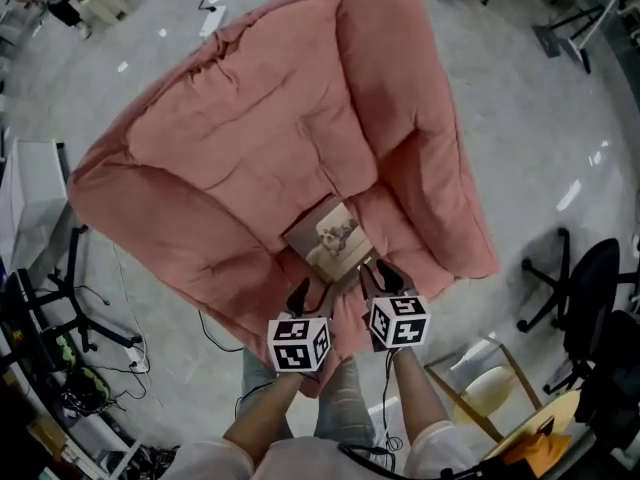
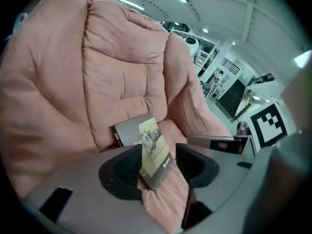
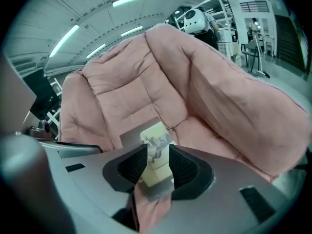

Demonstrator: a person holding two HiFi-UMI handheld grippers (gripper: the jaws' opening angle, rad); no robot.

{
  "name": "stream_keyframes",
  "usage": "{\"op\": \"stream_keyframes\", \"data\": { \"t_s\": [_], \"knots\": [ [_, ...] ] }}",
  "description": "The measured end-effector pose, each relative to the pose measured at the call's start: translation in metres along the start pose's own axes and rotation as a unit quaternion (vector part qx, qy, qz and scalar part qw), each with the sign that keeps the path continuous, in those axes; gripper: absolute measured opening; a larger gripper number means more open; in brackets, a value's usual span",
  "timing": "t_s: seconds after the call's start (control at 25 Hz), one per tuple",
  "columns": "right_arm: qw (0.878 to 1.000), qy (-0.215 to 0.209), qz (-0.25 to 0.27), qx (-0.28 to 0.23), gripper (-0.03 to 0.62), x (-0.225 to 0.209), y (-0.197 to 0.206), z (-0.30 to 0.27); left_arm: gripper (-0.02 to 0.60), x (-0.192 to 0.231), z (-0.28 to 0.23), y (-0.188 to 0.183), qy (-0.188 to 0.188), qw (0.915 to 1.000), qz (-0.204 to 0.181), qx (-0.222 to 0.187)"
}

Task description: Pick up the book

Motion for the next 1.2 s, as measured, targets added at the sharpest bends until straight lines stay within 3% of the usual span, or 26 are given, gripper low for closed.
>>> {"op": "stream_keyframes", "data": {
  "t_s": [0.12, 0.44, 0.64, 0.88, 1.2],
  "knots": [
    [0.999, -0.023, 0.021, 0.018, 0.138, -0.019, 0.001, -0.024, 0.244, 0.008, -0.023, 0.013, -0.021, 0.999, 0.04, 0.0],
    [0.992, -0.084, 0.067, 0.068, 0.223, -0.058, 0.015, -0.075, 0.27, 0.02, -0.072, 0.034, -0.068, 0.9898, 0.125, 0.006],
    [0.983, -0.124, 0.093, 0.097, 0.243, -0.073, 0.018, -0.099, 0.293, 0.025, -0.093, 0.04, -0.086, 0.9876, 0.132, 0.009],
    [0.969, -0.16, 0.133, 0.136, 0.258, -0.088, 0.016, -0.121, 0.316, 0.026, -0.115, 0.043, -0.074, 0.986, 0.148, 0.022],
    [0.949, -0.251, 0.095, 0.168, 0.256, -0.1, 0.019, -0.14, 0.322, 0.034, -0.137, 0.052, -0.099, 0.9827, 0.149, 0.046]
  ]
}}
Point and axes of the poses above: the fingertips, and each gripper's own axes: z backward along the fingers, x to its left, y out of its underside, the point moved 10 cm from there along z, backward along the fingers, and after that the axes turned 9 degrees about -y, right-handed, at the moved point
